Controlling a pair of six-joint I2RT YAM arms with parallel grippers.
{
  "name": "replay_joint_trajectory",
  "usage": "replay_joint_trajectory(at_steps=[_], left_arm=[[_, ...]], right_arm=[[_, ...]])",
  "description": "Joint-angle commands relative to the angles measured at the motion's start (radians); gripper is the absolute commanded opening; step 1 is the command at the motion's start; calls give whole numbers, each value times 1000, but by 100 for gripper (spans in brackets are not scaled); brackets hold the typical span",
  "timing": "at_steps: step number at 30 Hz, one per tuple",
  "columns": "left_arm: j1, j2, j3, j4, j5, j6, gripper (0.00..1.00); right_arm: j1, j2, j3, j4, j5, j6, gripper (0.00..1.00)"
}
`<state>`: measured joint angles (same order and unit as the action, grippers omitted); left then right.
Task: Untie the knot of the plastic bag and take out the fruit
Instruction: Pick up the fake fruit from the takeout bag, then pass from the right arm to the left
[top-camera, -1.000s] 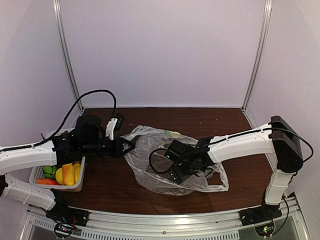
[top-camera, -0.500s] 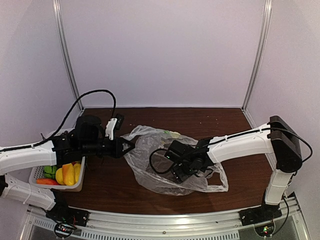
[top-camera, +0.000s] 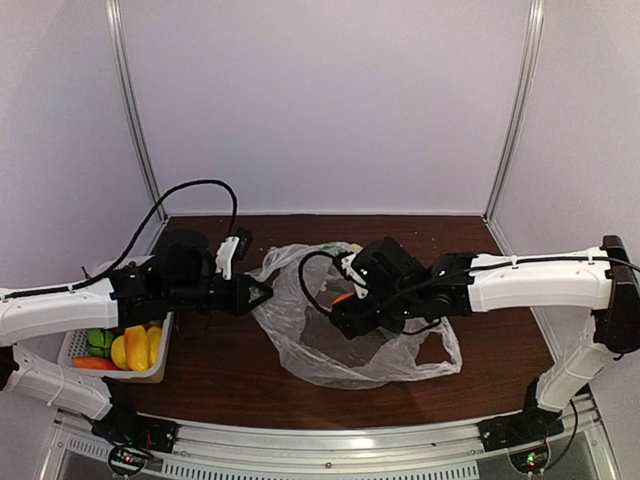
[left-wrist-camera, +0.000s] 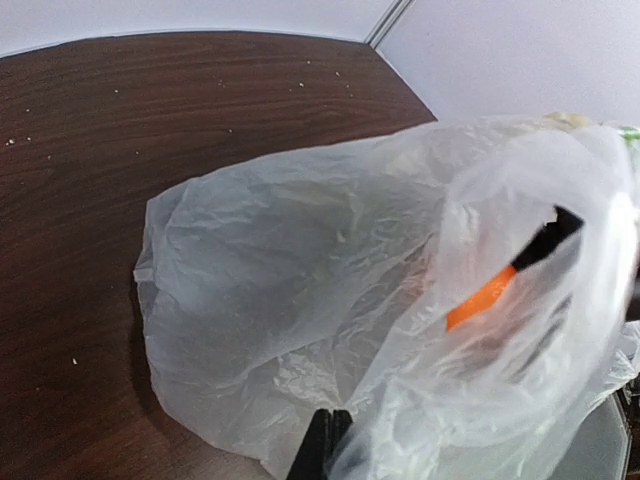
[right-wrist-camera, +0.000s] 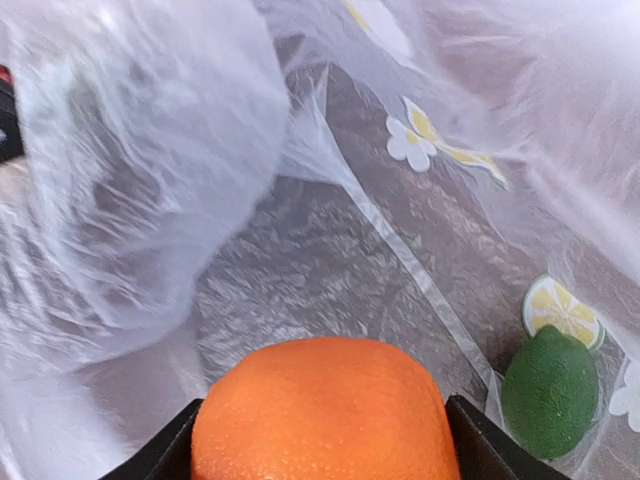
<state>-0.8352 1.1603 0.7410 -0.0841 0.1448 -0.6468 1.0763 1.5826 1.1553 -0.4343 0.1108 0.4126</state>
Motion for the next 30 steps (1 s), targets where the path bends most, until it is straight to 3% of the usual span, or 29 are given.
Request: replay_joint_trajectory(at_steps=[1, 10, 16, 20, 22, 25, 30], left_arm=[[-5, 19, 47, 8, 18, 14, 2], [-6, -33, 74, -29, -26, 41, 24], [-5, -50, 141, -132, -33, 73, 53], [-5, -118, 192, -200, -116, 103, 81], [-5, -150, 221, -222, -160, 121, 90], [-5, -168, 280, -241, -147, 140, 92], [-6, -121, 376, -194, 60, 64, 92]], right_arm=[[9, -72, -40, 145, -107, -33, 75], [11, -243, -153, 345, -288, -36, 76], [15, -299, -183, 374, -321, -32, 76], [17, -364, -194, 386, -309, -38, 76], [20, -398, -197, 396, -297, -46, 76], [23, -436, -207, 422, -279, -67, 76], [42, -469, -200, 425, -182, -131, 76]])
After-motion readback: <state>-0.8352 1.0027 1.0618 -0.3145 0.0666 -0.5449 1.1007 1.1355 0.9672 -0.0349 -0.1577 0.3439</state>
